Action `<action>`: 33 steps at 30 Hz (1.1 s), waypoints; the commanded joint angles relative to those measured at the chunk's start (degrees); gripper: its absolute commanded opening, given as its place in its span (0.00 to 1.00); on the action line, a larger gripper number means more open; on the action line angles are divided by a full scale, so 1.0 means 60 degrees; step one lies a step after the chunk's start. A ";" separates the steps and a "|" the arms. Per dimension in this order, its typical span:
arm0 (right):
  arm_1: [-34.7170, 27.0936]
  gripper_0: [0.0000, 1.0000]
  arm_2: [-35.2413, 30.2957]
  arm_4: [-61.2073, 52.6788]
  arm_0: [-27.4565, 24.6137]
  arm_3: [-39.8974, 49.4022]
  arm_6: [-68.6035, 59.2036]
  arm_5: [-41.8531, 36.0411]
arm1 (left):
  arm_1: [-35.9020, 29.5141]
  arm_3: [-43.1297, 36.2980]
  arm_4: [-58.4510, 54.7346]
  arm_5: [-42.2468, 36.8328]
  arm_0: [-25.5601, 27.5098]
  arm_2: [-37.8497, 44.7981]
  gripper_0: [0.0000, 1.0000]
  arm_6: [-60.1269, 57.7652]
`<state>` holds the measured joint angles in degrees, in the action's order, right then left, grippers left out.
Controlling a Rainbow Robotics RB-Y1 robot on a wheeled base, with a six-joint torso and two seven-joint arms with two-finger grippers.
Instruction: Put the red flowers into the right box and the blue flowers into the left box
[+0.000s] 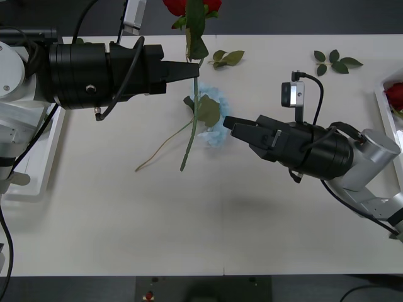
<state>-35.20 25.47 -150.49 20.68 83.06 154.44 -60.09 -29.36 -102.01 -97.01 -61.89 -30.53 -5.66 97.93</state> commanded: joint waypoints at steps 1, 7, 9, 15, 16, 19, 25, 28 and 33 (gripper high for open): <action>0.0373 0.98 0.0092 0.0004 0.0157 0.0292 0.0094 0.0098 | 0.0001 -0.0211 -0.0076 0.0032 -0.0054 0.0050 0.00 0.0320; 0.0944 0.96 0.0253 0.0004 0.0186 0.0292 0.0094 0.0362 | 0.0001 -0.0211 -0.0076 0.0032 -0.0054 0.0050 0.00 0.0320; 0.1120 0.95 0.0341 0.0004 0.0201 0.0292 0.0094 0.0450 | 0.0001 -0.0211 -0.0076 0.0032 -0.0054 0.0050 0.00 0.0320; 0.1501 0.94 0.0707 0.0004 0.0318 0.0307 0.0094 0.0772 | 0.0001 -0.0211 -0.0076 0.0032 -0.0054 0.0050 0.00 0.0320; 0.1589 0.93 0.0780 0.0004 0.0377 0.0322 0.0094 0.0889 | 0.0001 -0.0211 -0.0076 0.0032 -0.0054 0.0050 0.00 0.0320; 0.1750 0.93 0.0927 0.0004 0.0465 0.0322 0.0094 0.1167 | 0.0001 -0.0211 -0.0076 0.0032 -0.0054 0.0050 0.00 0.0320; 0.2058 0.88 0.0971 0.0165 0.0523 0.0322 0.0094 0.1460 | 0.0001 -0.0211 -0.0076 0.0032 -0.0054 0.0050 0.00 0.0320; 0.2160 0.79 0.1000 0.0165 0.0538 0.0322 0.0094 0.1563 | 0.0001 -0.0211 -0.0076 0.0032 -0.0054 0.0050 0.00 0.0320; 0.2204 0.54 0.1015 0.0180 0.0553 0.0322 0.0094 0.1592 | 0.0001 -0.0211 -0.0076 0.0032 -0.0054 0.0050 0.00 0.0320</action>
<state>-22.55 31.99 -149.31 22.77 83.07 154.44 -50.77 -29.36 -102.01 -97.01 -61.89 -30.53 -5.66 97.93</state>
